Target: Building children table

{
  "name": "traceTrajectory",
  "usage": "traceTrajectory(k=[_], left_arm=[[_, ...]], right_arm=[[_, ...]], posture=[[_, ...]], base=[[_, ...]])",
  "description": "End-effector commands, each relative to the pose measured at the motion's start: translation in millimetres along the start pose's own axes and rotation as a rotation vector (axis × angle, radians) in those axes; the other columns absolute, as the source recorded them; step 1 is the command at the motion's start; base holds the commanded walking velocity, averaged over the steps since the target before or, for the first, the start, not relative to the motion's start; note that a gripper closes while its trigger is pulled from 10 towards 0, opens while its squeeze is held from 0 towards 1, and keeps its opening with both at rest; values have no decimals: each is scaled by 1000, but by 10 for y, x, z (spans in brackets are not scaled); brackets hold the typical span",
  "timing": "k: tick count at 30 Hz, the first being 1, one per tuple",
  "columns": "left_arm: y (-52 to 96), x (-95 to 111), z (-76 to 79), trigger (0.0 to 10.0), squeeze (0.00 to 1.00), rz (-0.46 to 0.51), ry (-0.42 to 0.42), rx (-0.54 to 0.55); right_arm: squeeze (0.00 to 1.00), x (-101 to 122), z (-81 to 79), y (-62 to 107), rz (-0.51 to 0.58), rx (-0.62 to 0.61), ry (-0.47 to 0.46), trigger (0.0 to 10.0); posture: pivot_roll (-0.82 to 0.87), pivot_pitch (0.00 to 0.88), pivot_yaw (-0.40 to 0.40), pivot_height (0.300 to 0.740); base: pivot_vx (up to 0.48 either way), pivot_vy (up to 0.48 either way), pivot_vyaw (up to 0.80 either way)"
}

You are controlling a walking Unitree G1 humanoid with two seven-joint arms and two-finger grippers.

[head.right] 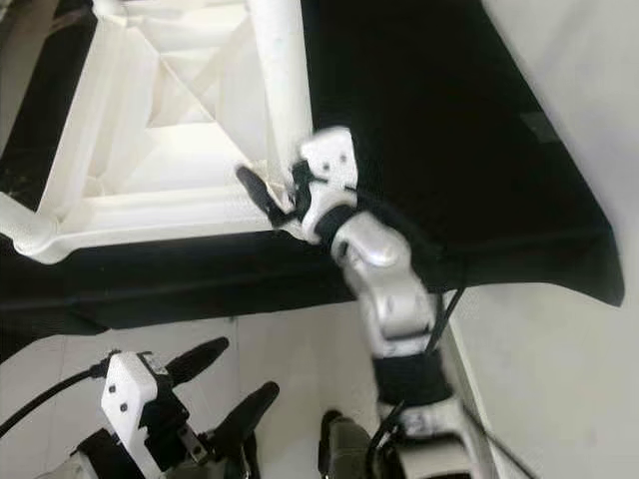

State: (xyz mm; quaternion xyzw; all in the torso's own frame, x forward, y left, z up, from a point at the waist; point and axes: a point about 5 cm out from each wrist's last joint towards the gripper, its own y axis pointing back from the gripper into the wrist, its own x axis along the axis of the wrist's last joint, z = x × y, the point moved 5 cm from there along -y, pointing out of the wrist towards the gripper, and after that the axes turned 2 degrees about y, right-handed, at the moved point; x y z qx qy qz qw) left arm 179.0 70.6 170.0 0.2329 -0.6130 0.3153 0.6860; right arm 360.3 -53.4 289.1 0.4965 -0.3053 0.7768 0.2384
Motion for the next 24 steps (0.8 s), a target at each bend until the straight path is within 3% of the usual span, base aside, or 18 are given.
traceTrajectory(k=[1, 2, 3, 8, 12, 13, 16, 17, 24], left_arm=[[17, -78, -9, 10000, 0, -24, 8, 10], [10, -79, -8, 10000, 0, -23, 8, 10], [7, -79, -9, 10000, 0, -21, 6, 11], [-10, -78, -10, 10000, 0, -13, 3, 14], [-18, -72, -6, 10000, 0, -6, 2, 17], [-20, -70, -2, 10000, 0, -5, 2, 17], [-22, -69, 1, 10000, 0, -4, 2, 18], [-20, -68, 10, 10000, 0, -2, 2, 19], [-18, -79, 22, 10000, 0, 0, 9, 17]], right_arm=[[1000, -27, -122, -31, 2, 86, -7, 10000], [549, -29, -71, -40, -15, 128, 19, 10000], [0, -17, -33, -51, -26, 193, 37, 10000], [0, -84, -2, -30, -87, 446, 15, 10000], [0, -139, 24, -30, -107, 551, -36, 10000], [0, -141, 48, -52, -104, 552, -50, 5098], [0, -143, 66, -68, -102, 556, -58, 5098], [0, -155, 83, -76, -98, 591, -86, 0], [0, -208, 127, -58, -99, 623, -93, 0]], posture=[[8, 282, 23, 740], [10, 279, 18, 740], [10, 279, 17, 740], [7, 276, 2, 740], [10, 277, -4, 740], [11, 278, -6, 740], [11, 278, -6, 740], [14, 282, -7, 740], [9, 278, -3, 740]], base=[[0, 0, 0], [0, 0, 0], [0, 0, 0], [0, 0, 0], [0, 0, 0], [0, 0, 0], [0, 0, 0], [0, 0, 0], [0, 0, 0]])
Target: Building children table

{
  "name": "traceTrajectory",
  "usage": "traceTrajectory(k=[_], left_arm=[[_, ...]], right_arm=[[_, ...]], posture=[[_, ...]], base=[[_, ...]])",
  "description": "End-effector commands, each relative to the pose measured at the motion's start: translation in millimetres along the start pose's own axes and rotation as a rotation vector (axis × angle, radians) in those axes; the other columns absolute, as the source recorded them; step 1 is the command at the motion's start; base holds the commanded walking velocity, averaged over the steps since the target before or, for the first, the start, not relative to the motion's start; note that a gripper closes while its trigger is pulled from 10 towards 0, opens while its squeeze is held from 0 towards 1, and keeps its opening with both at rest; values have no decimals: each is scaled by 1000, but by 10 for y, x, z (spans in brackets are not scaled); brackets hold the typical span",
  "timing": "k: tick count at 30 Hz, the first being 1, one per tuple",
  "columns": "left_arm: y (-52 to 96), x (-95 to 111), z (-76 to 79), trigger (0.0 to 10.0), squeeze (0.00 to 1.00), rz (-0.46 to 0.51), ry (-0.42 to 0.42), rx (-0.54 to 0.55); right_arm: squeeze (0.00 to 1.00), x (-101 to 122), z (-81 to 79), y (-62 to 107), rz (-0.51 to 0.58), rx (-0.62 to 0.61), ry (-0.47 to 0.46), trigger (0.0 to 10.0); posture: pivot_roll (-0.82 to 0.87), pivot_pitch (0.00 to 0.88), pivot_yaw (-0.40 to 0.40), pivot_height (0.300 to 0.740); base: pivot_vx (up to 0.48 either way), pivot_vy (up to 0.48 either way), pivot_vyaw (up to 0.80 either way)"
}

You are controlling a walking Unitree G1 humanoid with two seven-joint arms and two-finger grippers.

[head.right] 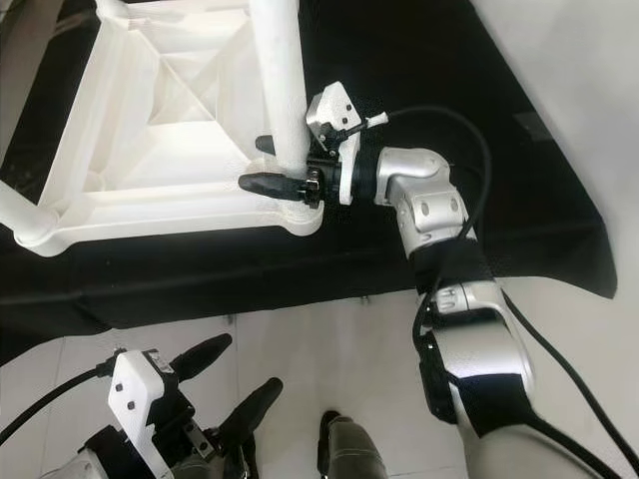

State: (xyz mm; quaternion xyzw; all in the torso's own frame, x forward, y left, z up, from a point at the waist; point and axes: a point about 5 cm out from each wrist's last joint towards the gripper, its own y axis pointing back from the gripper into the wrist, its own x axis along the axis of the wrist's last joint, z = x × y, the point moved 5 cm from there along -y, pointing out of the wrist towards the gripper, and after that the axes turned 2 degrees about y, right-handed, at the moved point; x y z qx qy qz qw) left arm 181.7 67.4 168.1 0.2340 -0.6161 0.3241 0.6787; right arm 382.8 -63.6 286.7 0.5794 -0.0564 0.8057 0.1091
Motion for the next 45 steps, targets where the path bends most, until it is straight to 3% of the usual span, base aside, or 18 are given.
traceTrajectory(k=[1, 6, 10, 12, 14, 15, 16, 18, 19, 26, 27, 31, 32, 38, 40, 42, 43, 45], left_arm=[[23, -59, 21, 10000, 0, -17, 19, 4], [21, -65, 18, 10000, 0, -18, 21, 4], [20, -79, 5, 10000, 0, -19, 26, 3], [24, -86, -9, 10000, 0, -19, 29, 2], [36, -92, -24, 10000, 0, -20, 29, 2], [35, -88, -39, 10000, 0, -19, 30, 3], [35, -88, -39, 10000, 0, -19, 30, 3], [30, -90, -67, 10000, 0, -18, 30, 5], [27, -94, -79, 10000, 0, -19, 30, 6], [-6, -132, -131, 10000, 0, -19, 39, 2], [-11, -135, -143, 10000, 0, -16, 40, 5], [-11, -132, -177, 10000, 0, -7, 39, 23], [-12, -129, -190, 10000, 0, -3, 39, 31], [-27, -126, -199, 10000, 0, 5, 43, 29], [-39, -125, -187, 10000, 0, 10, 49, 22], [-42, -124, -179, 10000, 0, 12, 51, 20], [-45, -121, -173, 10000, 0, 13, 53, 19], [-47, -118, -166, 10000, 0, 14, 54, 18]], right_arm=[[0, -113, -63, -16, -10, 35, -31, 0], [0, -147, -53, 31, -13, 13, -29, 0], [0, -261, -37, 183, -44, -104, -41, 0], [0, -404, -41, 224, -76, -245, -115, 0], [0, -742, -4, 267, -207, -584, -165, 0], [0, -1023, -323, 248, -288, -715, -261, 0], [0, -1023, -323, 248, -288, -715, -261, 0], [0, -1242, -760, 298, -366, -853, -381, 0], [0, -1274, -866, 297, -379, -873, -403, 0], [0, -1217, -835, 67, -360, -817, -373, 0], [0, -1187, -834, 13, -350, -812, -379, 10000], [0, -1101, -858, -42, -328, -839, -404, 10000], [1000, -1049, -865, -78, -294, -817, -420, 10000], [1000, -759, -866, -258, -144, -619, -409, 10000], [965, -621, -832, -327, -89, -437, -337, 10000], [965, -600, -838, -338, -84, -382, -325, 10000], [0, -588, -872, -367, -85, -312, -308, 10000], [0, -581, -898, -383, -86, -271, -301, 10000]], posture=[[8, 276, -2, 740], [2, 270, 2, 740], [-11, 263, 3, 740], [-17, 258, -5, 740], [-17, 256, -10, 740], [-17, 251, -5, 740], [-17, 251, -5, 740], [-28, 256, 14, 740], [-28, 256, 14, 740], [-23, 215, 3, 740], [-20, 214, 1, 740], [-16, 210, -1, 740], [-15, 208, -5, 740], [-20, 208, -8, 740], [-22, 209, -18, 740], [-20, 209, -19, 740], [-18, 210, -20, 740], [-12, 215, -21, 740]], base=[[0, 0, 0], [0, 0, 0], [0, 0, 0], [0, 0, 0], [0, 0, 0], [0, 0, 0], [0, 0, 0], [0, 0, 0], [0, 0, 0], [0, 0, 0], [0, 0, 0], [0, 0, 0], [0, 0, 0], [0, 0, 0], [0, 0, 0], [0, 0, 0], [0, 0, 0], [0, 0, 0]])
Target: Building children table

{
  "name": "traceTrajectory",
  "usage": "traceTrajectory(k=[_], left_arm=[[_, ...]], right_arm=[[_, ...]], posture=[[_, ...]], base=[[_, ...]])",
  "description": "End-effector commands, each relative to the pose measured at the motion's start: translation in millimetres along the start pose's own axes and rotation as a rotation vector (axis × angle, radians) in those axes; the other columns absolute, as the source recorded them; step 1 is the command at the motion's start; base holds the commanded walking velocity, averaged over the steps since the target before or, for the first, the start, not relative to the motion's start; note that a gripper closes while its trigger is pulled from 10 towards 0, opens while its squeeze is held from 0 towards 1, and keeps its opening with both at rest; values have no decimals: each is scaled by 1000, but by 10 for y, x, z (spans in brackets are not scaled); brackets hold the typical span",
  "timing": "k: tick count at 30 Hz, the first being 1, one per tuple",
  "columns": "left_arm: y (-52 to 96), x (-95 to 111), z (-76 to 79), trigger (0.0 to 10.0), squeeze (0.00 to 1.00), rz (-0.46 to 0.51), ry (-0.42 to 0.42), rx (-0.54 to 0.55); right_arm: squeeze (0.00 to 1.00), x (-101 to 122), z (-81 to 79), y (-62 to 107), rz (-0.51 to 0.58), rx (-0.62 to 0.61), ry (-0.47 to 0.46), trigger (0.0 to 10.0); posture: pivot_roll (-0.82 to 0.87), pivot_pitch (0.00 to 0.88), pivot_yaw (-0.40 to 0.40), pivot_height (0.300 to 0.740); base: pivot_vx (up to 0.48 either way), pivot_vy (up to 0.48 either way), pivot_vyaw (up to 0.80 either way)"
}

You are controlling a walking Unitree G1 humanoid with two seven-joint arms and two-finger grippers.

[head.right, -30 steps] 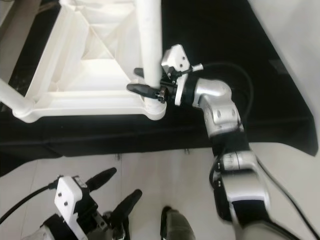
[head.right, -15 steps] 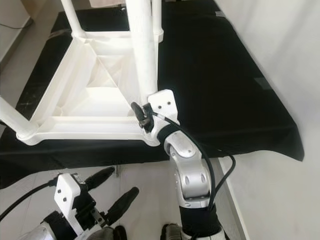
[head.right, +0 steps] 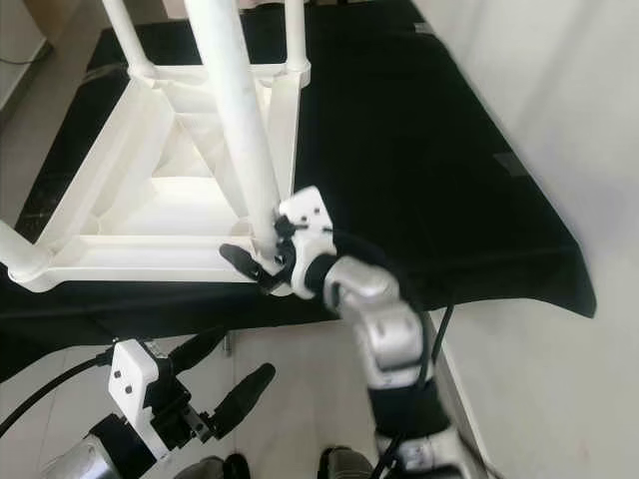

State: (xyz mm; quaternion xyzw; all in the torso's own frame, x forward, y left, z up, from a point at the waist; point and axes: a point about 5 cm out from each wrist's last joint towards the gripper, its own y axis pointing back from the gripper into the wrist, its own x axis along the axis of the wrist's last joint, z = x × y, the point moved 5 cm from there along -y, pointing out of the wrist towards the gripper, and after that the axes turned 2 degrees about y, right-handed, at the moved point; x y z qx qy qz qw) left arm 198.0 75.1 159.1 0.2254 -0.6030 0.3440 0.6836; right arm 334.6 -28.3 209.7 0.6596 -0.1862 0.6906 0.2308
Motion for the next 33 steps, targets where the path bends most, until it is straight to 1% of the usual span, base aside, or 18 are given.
traceTrajectory(k=[1, 2, 5, 8, 10, 11, 12, 13, 22, 25, 26, 27, 28, 29, 30, 31, 32, 33], left_arm=[[15, -44, 19, 10000, 0, -13, 16, -1], [21, -39, 39, 10000, 0, -11, 18, 0], [26, -34, 59, 10000, 0, -9, 21, -1], [29, -33, 70, 10000, 0, -10, 23, -3], [36, -28, 93, 10000, 0, -10, 25, -6], [40, -27, 104, 10000, 0, -11, 27, -7], [40, -27, 104, 10000, 0, -11, 27, -7], [44, -28, 111, 10000, 0, -12, 29, -7], [66, -32, 134, 10000, 0, -19, 39, -12], [69, -32, 139, 10000, 0, -20, 41, -15], [69, -33, 140, 10000, 0, -21, 41, -15], [69, -33, 140, 10000, 0, -21, 41, -15], [69, -33, 140, 10000, 0, -21, 42, -14], [69, -33, 140, 10000, 0, -21, 42, -14], [70, -31, 137, 10000, 0, -20, 42, -13], [70, -31, 137, 10000, 0, -20, 42, -13], [71, -29, 130, 10000, 0, -19, 41, -12], [68, -23, 121, 10000, 0, -18, 41, -12]], right_arm=[[0, -51, -179, -94, -20, 131, 17, 10000], [0, 0, -189, -135, -26, 250, 70, 10000], [0, 1, -163, -189, -45, 295, 100, 10000], [0, 11, -169, -222, -42, 318, 90, 10000], [0, 43, -182, -260, -26, 381, 81, 10000], [0, 55, -176, -264, -20, 408, 93, 1882], [0, 55, -176, -264, -20, 408, 93, 1882], [0, 84, -155, -259, -10, 434, 101, 0], [0, 164, -27, -217, 14, 493, 127, 0], [0, 164, 64, -179, 13, 455, 135, 0], [0, 138, 137, -162, 0, 391, 131, 0], [0, 138, 137, -162, 0, 391, 131, 0], [0, 101, 211, -152, -11, 319, 124, 0], [0, 101, 211, -152, -11, 319, 124, 0], [0, 47, 272, -150, -26, 236, 111, 0], [0, 47, 272, -150, -26, 236, 111, 0], [0, -164, 510, -134, -107, -114, 117, 0], [0, -381, 430, -48, -144, -316, 12, 0]], posture=[[-10, 217, -22, 740], [-7, 224, -21, 740], [-4, 228, -23, 740], [2, 234, -24, 740], [9, 240, -22, 740], [13, 246, -21, 740], [13, 246, -21, 740], [15, 250, -19, 740], [13, 259, -12, 740], [12, 258, -10, 740], [8, 258, -14, 740], [8, 258, -14, 740], [8, 258, -14, 740], [8, 258, -14, 740], [3, 259, -21, 740], [3, 259, -21, 740], [0, 258, -23, 740], [-9, 256, -19, 740]], base=[[0, 0, 0], [0, 0, 0], [0, 0, 0], [0, 0, 0], [0, 0, 0], [0, 0, 0], [0, 0, 0], [0, 0, 0], [0, 0, 0], [0, 0, 0], [0, 0, 0], [0, 0, 0], [0, 0, 0], [0, 0, 0], [0, 0, 0], [0, 0, 0], [0, 0, 0], [0, 0, 0]])
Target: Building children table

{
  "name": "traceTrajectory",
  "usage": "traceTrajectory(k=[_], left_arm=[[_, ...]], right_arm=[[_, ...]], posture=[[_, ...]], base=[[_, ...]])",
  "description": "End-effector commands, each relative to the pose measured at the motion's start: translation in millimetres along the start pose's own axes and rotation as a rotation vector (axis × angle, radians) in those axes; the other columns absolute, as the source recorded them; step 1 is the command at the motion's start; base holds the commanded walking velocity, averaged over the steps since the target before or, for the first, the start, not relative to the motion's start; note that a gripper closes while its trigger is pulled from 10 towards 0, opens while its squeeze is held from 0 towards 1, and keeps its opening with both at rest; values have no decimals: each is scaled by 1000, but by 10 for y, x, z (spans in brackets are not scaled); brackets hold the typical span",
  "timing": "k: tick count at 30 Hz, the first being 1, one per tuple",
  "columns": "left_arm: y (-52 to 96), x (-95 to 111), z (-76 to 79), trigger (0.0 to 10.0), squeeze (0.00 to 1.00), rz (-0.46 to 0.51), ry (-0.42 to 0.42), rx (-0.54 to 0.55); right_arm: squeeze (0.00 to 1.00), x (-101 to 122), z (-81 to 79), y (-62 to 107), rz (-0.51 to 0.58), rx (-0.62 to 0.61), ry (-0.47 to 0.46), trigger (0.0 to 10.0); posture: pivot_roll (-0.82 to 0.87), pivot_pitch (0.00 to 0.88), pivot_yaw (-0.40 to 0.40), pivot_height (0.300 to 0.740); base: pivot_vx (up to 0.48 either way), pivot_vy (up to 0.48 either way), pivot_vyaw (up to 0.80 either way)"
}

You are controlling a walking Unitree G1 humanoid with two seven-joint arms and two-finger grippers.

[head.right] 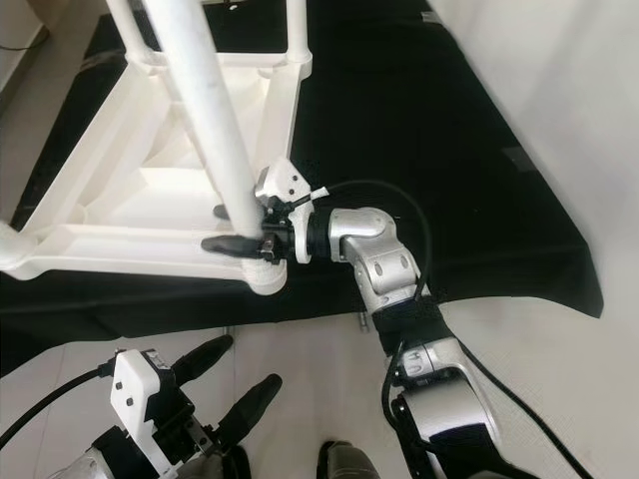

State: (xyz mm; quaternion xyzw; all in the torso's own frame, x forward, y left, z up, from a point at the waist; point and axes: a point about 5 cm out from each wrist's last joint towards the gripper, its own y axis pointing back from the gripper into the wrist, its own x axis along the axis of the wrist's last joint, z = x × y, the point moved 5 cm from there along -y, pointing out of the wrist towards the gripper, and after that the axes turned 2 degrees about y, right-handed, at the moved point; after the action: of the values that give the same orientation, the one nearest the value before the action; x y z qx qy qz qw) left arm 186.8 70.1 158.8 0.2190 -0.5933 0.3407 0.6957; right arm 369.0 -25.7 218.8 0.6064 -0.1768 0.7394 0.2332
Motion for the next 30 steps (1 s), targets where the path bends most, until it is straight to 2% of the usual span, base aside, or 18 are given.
traceTrajectory(k=[1, 3, 5, 11, 12, 13, 14, 17, 18, 19, 20, 22, 24, 25, 26, 28, 29, 30], left_arm=[[18, -7, 11, 10000, 0, -8, 10, 0], [18, -7, 11, 10000, 0, -8, 10, 0], [-6, -15, -21, 10000, 0, -8, 5, -4], [-29, -32, -54, 10000, 0, -9, 1, -6], [-37, -37, -79, 10000, 0, -6, -6, 2], [-37, -37, -79, 10000, 0, -6, -6, 2], [-41, -37, -98, 10000, 0, -1, -11, 11], [-43, -34, -116, 10000, 0, 4, -17, 22], [-43, -33, -117, 10000, 0, 5, -17, 24], [-43, -33, -115, 10000, 0, 5, -16, 24], [-43, -33, -115, 10000, 0, 5, -16, 24], [-41, -30, -108, 10000, 0, 3, -14, 21], [-41, -30, -108, 10000, 0, 3, -14, 21], [-42, -26, -100, 10000, 0, 3, -13, 18], [-40, -21, -86, 10000, 0, 3, -11, 14], [-35, -16, -71, 10000, 0, 3, -10, 12], [-35, -16, -71, 10000, 0, 3, -10, 12], [-26, -12, -56, 10000, 0, 3, -8, 10]], right_arm=[[0, -478, 87, 177, -193, -308, -126, 0], [0, -478, 87, 177, -193, -308, -126, 0], [0, -607, -122, 310, -243, -507, -163, 0], [0, -622, -189, 229, -242, -485, -141, 0], [0, -622, -191, 176, -244, -461, -135, 2235], [0, -622, -191, 176, -244, -461, -135, 2235], [0, -589, -200, 122, -232, -425, -120, 10000], [0, -508, -222, 49, -190, -372, -135, 10000], [1000, -470, -231, 27, -167, -357, -155, 10000], [1000, -386, -297, -43, -127, -256, -162, 10000], [1000, -386, -297, -43, -127, -256, -162, 10000], [1000, -99, -395, -106, -26, -65, -139, 10000], [1000, -99, -395, -106, -26, -65, -139, 10000], [1000, 27, -408, -98, 11, 16, -96, 10000], [71, 99, -412, -70, 23, 121, -39, 10000], [71, 128, -377, -35, 16, 210, 46, 10000], [71, 128, -377, -35, 16, 210, 46, 10000], [0, 153, -311, -12, 7, 275, 105, 10000]], posture=[[-9, 256, -19, 740], [-9, 256, -19, 740], [-17, 228, -4, 740], [-6, 207, -14, 740], [-4, 196, -22, 740], [-4, 196, -22, 740], [-2, 192, -22, 740], [2, 189, -24, 740], [2, 189, -24, 740], [4, 189, -24, 740], [4, 189, -24, 740], [7, 198, -20, 740], [7, 198, -20, 740], [12, 205, -20, 740], [19, 213, -20, 740], [30, 223, -19, 740], [30, 223, -19, 740], [33, 228, -16, 740]], base=[[0, 0, 0], [0, 0, 0], [0, 0, 0], [0, 0, 0], [0, 0, 0], [0, 0, 0], [0, 0, 0], [0, 0, 0], [0, 0, 0], [0, 0, 0], [0, 0, 0], [0, 0, 0], [0, 0, 0], [0, 0, 0], [0, 0, 0], [0, 0, 0], [0, 0, 0], [0, 0, 0]])
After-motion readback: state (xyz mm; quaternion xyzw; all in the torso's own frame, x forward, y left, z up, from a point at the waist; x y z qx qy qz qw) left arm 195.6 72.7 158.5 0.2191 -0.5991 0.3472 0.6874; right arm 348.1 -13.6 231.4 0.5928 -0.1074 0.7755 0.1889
